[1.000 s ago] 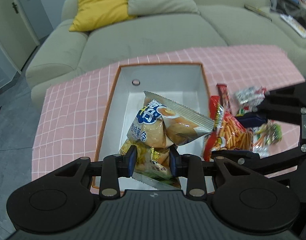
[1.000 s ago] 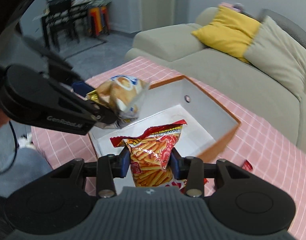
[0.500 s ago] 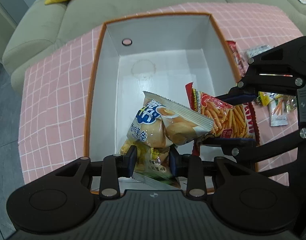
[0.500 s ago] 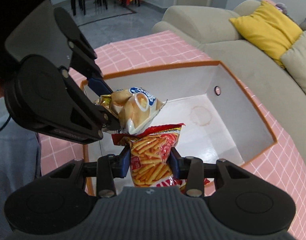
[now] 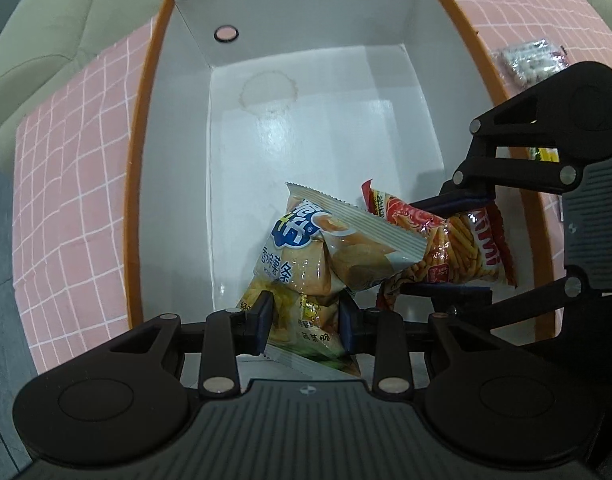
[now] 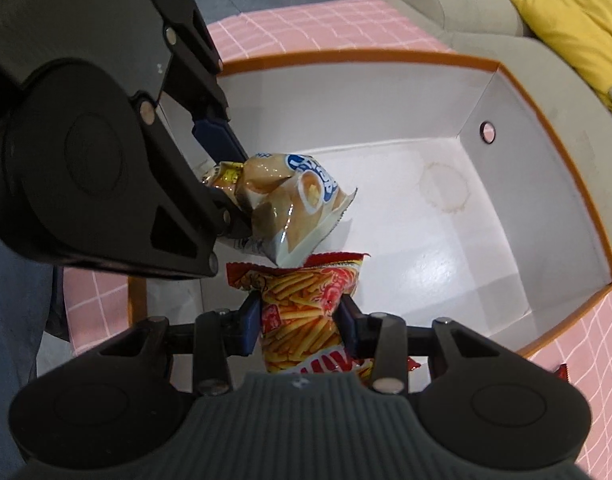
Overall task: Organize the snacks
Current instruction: 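Open both tools to drop the bags into the box, then withdraw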
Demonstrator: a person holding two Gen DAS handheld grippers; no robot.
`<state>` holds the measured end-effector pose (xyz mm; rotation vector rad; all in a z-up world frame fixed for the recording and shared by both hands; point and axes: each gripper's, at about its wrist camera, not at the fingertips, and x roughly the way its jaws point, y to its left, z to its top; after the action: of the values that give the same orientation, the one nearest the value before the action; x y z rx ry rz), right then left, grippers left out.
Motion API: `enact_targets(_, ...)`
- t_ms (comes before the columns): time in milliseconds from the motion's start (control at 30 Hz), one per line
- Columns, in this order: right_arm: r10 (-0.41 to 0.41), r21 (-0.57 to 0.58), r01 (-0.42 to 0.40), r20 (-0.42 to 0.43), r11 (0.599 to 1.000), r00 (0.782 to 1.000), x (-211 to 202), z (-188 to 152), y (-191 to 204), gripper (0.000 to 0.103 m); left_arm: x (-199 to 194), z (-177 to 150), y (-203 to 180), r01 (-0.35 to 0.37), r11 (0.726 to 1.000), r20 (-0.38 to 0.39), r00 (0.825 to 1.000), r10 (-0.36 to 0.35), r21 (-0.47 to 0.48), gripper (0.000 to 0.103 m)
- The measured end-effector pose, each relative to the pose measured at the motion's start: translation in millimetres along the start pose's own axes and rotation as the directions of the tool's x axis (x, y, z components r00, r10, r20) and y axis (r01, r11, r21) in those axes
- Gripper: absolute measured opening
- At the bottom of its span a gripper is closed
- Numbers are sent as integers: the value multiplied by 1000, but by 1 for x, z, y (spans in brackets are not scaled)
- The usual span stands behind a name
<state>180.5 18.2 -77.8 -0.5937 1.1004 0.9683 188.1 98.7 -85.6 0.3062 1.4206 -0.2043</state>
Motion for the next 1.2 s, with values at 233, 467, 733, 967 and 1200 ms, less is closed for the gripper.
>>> enact_targets(233,25,28,-23,-49,999,998,11,2,-6,39,11,4,4,3,1000,-33,999,-3,-10,38)
enact_targets(467,7,53,-3,-63,999,998,15,10,-19,47,9,1,2,3,1000,-14,1000,-3,-19,44)
enact_targets(733,-68,57,70,-43,996,997,-10,14,-11,79,-13,-8,2,-15,1000,30,999,16,-20,59)
enact_targets(967,-105,85,103,21,991,994,-45,7,-6,84,-46,-22,-2,-37,999,109,993,41,-38,62)
enact_targets(1200,-153,191,127,128,973,980,-88,-17,5,85,-84,-34,-28,-51,997,244,968,62,-49,63)
